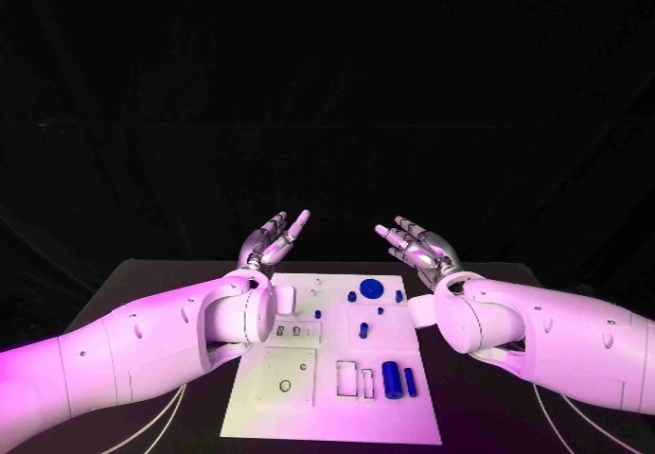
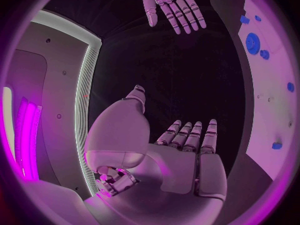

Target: Assemble the parts on the task board

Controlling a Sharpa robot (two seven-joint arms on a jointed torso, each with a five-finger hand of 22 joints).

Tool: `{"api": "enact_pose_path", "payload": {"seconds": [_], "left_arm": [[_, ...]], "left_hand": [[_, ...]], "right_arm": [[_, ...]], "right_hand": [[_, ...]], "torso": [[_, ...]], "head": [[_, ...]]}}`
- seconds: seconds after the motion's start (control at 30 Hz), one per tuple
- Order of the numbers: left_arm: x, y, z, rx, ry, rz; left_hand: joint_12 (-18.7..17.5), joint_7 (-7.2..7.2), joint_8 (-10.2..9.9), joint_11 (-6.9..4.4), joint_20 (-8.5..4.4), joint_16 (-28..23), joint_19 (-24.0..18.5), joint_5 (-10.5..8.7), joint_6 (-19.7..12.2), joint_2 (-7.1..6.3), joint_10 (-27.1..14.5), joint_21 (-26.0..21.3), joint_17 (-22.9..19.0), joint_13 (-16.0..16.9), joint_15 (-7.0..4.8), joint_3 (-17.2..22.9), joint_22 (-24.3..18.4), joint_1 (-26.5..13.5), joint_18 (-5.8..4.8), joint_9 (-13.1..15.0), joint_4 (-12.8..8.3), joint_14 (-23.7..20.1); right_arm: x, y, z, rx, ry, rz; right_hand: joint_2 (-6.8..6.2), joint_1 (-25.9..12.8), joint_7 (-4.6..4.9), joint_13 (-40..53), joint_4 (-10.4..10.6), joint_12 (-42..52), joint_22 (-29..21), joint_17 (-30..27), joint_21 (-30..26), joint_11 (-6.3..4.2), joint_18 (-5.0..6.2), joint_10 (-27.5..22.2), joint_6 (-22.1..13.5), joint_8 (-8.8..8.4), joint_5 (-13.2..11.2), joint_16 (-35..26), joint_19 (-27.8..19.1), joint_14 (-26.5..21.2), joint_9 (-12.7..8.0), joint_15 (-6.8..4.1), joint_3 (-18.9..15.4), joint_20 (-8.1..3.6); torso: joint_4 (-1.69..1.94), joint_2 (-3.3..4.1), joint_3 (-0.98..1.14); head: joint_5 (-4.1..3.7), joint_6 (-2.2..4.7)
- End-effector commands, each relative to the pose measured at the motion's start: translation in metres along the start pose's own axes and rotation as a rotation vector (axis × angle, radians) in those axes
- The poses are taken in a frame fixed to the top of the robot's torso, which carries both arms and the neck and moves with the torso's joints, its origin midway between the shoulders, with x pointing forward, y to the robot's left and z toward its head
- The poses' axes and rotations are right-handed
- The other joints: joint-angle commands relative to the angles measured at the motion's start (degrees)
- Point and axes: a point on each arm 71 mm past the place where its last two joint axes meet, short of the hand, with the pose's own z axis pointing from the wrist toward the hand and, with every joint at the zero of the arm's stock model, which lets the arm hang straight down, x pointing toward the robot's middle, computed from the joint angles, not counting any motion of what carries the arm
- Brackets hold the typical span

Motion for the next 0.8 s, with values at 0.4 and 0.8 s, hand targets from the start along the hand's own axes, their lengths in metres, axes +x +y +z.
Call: {"api": "enact_pose_path", "payload": {"seconds": [0.4, 0.8], "left_arm": [[-0.024, -0.007, -0.007, 0.012, 0.048, -0.044], [-0.039, -0.02, -0.014, 0.042, 0.06, -0.041]], "left_hand": [[4.5, 8.35, 4.1, 5.72, 0.97, 4.2, 10.7, 0.29, 17.1, 3.04, 20.7, 4.0, 2.0, 2.2, 3.65, 0.9, 1.9, 7.5, 1.29, 2.1, -0.5, 18.8], [7.4, 6.38, 7.3, 2.71, 0.75, 7.9, 30.5, 0.37, 38.2, 3.62, 43.6, 10.5, 3.1, 2.7, 0.06, -1.7, 3.8, 12.7, 5.93, 3.1, -4.0, 41.7]], "right_arm": [[-0.004, 0.014, 0.008, -0.13, 0.19, -0.299], [-0.018, 0.034, 0.013, -0.208, 0.179, -0.475]], "right_hand": [[0.05, 11.1, 8.92, 2.0, -5.9, 4.2, 3.2, 2.0, 7.0, -0.06, 2.92, 29.3, 21.3, 4.03, 0.1, 4.2, 14.3, 28.5, 2.0, -0.58, 1.5, 0.76], [-0.95, 13.6, 6.46, 2.4, -9.3, 5.1, 5.8, 2.6, 15.0, -3.35, 6.15, 46.9, 43.1, 6.11, -0.7, 5.8, 32.1, 47.3, 2.8, -4.28, 3.6, 0.3]], "torso": [[-0.28, 1.25, -0.09], [0.12, 3.31, -0.02]], "head": [[-0.2, -0.98], [-0.52, -0.64]]}}
